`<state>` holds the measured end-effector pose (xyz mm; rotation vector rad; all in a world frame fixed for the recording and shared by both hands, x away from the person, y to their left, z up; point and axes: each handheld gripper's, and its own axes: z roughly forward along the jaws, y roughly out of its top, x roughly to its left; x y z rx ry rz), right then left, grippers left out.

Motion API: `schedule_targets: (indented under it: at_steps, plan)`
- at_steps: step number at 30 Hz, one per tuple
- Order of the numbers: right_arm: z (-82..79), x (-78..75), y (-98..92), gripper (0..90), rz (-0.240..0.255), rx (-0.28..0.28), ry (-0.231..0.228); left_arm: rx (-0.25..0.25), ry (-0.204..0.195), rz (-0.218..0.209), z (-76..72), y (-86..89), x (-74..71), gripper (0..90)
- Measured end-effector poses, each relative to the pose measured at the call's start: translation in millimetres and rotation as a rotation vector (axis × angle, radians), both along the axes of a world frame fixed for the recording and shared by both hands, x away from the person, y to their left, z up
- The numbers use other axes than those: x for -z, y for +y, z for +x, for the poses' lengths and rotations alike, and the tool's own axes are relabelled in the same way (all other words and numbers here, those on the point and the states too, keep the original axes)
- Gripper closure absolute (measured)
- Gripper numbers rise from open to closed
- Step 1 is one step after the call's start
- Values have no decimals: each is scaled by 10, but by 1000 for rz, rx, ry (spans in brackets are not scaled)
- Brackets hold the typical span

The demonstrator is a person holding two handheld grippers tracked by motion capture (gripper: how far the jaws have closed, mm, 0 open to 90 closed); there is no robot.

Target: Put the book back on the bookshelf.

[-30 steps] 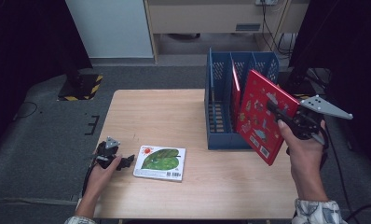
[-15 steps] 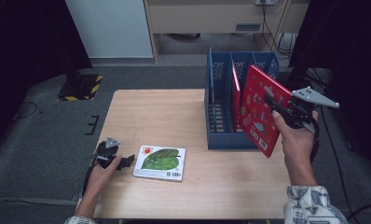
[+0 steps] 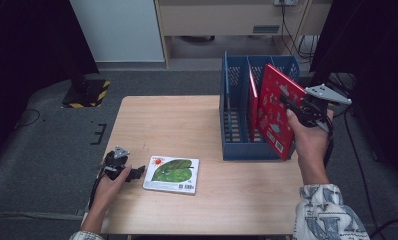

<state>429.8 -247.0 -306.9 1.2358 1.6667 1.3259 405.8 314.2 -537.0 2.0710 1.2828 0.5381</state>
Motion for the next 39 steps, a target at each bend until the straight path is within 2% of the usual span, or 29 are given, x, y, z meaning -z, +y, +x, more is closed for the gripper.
schedule_targets:
  at_steps: [10, 19, 27, 31, 39]
  plan:
    - [138, 14, 45, 796, -7, 19, 10, -3, 3, -1, 3, -2, 1, 0]
    - [304, -42, 91, 797, -20, 43, -1, -7, 5, -2, 7, -5, 1, 0]
    - [505, -56, 105, 797, -12, 79, -3, -10, 5, -2, 11, -8, 1, 0]
    - [572, -51, 111, 796, 16, 85, -8, -13, 5, -2, 10, -12, 1, 0]
    - [703, 12, 169, 797, 30, 114, 5, -14, 5, -3, 10, -13, 2, 0]
